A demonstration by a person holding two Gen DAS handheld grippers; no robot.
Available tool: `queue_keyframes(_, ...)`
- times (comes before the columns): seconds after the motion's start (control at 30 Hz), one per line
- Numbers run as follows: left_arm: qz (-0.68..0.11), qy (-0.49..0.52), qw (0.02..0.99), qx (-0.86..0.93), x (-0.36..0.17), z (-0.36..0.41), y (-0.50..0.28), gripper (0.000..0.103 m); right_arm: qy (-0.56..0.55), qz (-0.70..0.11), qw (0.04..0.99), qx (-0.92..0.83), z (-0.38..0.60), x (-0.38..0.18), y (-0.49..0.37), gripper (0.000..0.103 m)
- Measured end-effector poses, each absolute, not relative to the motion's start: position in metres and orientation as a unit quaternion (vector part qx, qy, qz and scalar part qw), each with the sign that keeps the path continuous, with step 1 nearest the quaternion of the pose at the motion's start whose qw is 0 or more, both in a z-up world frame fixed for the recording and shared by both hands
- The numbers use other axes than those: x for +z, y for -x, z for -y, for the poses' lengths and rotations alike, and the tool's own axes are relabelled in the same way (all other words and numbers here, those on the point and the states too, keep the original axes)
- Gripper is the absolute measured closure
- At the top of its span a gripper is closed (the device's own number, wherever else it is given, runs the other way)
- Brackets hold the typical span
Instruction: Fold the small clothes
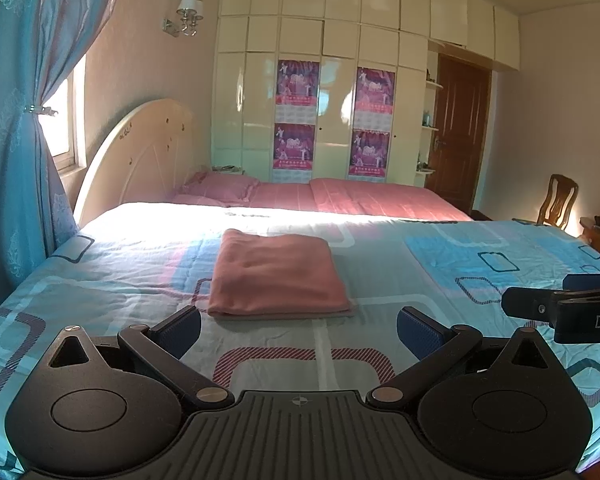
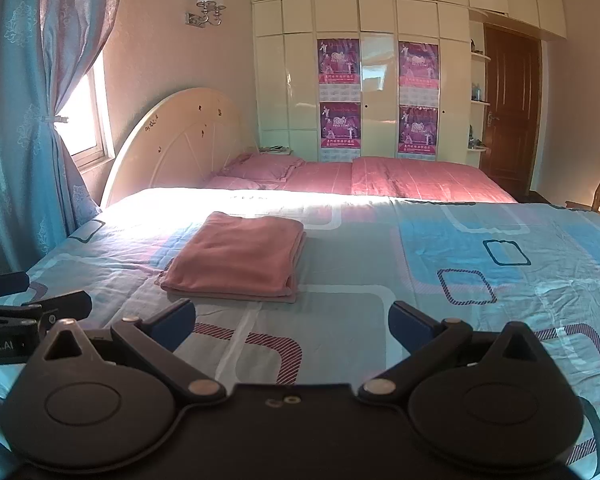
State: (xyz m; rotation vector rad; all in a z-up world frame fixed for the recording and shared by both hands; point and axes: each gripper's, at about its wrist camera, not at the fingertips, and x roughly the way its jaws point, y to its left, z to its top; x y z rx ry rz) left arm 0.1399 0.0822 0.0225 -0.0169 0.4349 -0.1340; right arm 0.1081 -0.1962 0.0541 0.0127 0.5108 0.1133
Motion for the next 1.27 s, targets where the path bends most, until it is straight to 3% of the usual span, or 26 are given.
queue_keyframes(1.27,-0.202,0.009,0.977,-0.061,0.0246,-0.0811,-0.1332,0.000,-0.005,-0.248,0.967,0.064,0.2026,0.0581,-0.1073,0.001)
